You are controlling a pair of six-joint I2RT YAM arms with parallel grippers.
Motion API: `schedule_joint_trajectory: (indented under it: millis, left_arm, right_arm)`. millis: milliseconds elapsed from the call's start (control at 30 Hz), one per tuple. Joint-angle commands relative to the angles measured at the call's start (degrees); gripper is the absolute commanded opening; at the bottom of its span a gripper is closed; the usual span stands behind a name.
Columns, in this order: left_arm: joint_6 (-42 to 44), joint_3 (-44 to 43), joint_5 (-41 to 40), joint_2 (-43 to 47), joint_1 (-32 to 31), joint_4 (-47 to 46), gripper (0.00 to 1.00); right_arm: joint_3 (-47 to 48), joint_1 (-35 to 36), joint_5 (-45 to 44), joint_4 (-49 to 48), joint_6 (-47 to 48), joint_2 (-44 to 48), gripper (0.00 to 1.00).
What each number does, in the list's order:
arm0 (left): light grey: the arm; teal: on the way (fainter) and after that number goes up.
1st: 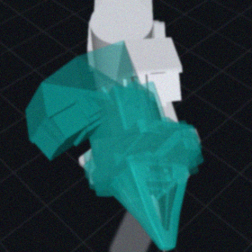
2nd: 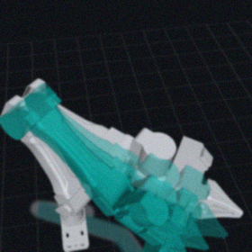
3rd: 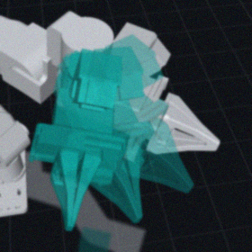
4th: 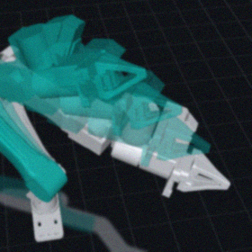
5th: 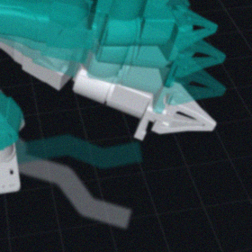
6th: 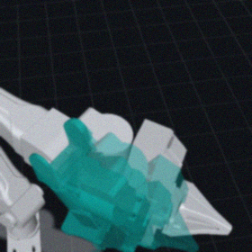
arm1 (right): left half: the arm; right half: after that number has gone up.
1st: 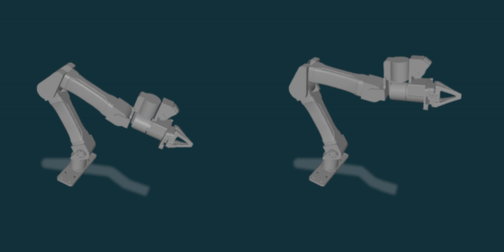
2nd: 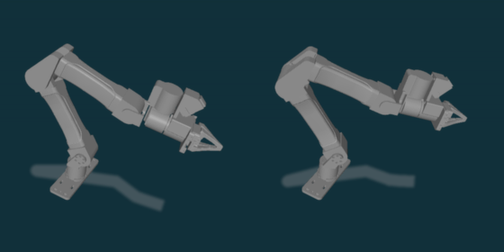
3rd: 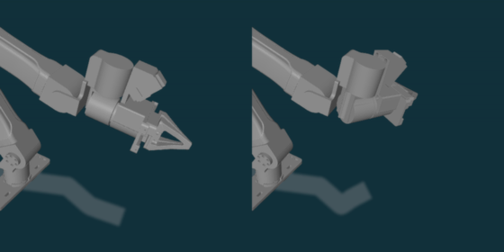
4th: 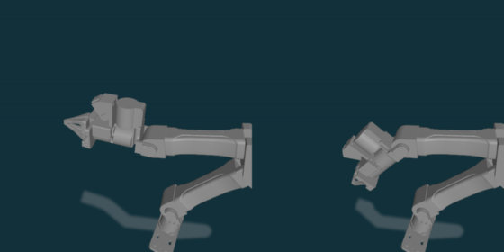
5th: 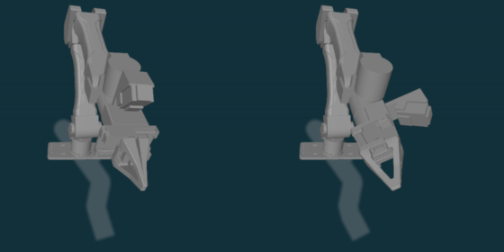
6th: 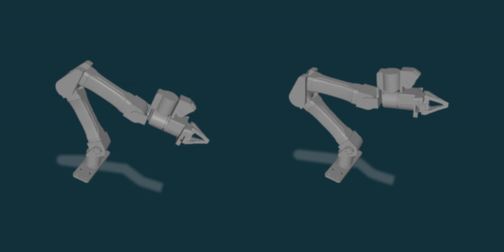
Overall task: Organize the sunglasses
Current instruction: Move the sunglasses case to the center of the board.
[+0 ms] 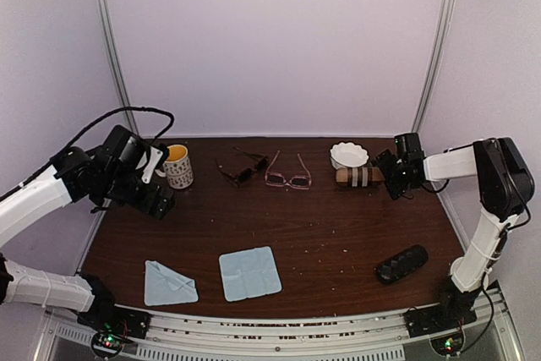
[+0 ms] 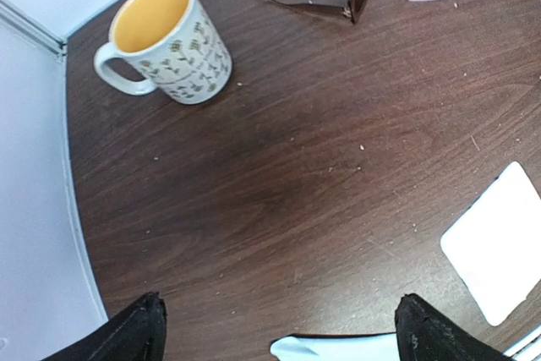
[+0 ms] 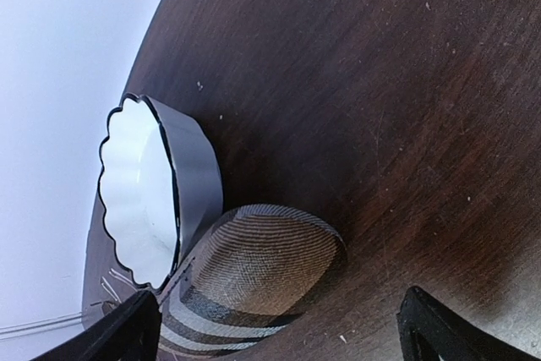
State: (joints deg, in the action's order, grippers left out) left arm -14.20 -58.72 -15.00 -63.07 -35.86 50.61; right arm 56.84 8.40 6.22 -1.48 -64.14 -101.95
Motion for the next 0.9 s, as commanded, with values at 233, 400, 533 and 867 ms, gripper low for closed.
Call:
schedule_joint_trajectory:
  millis: [233, 400, 533, 867]
  left_arm:
    - [-3.8, 2.6, -4.3, 13.8, -0.3, 2.0, 0.98]
    - [-5.0, 6.0, -5.7, 19.6, -0.3, 0.0, 0.98]
    - [-4.8, 8.5, -5.5, 22.9, -0.3, -2.2, 0.98]
    - [-4.5, 8.5, -4.9, 21.5, -0.3, -2.2, 0.98]
  right_arm:
    - [1.9, 1.2, 0.6, -2.6, -1.8, -3.9, 1.00]
    - [3.3, 1.8, 0.8, -2.8, -2.0, -5.7, 0.97]
    - [4.2, 2.1, 0.8, -2.9, -2.1, -6.9, 0.91]
    - [5.8, 2.8, 0.1, -2.6, -1.3, -8.3, 0.79]
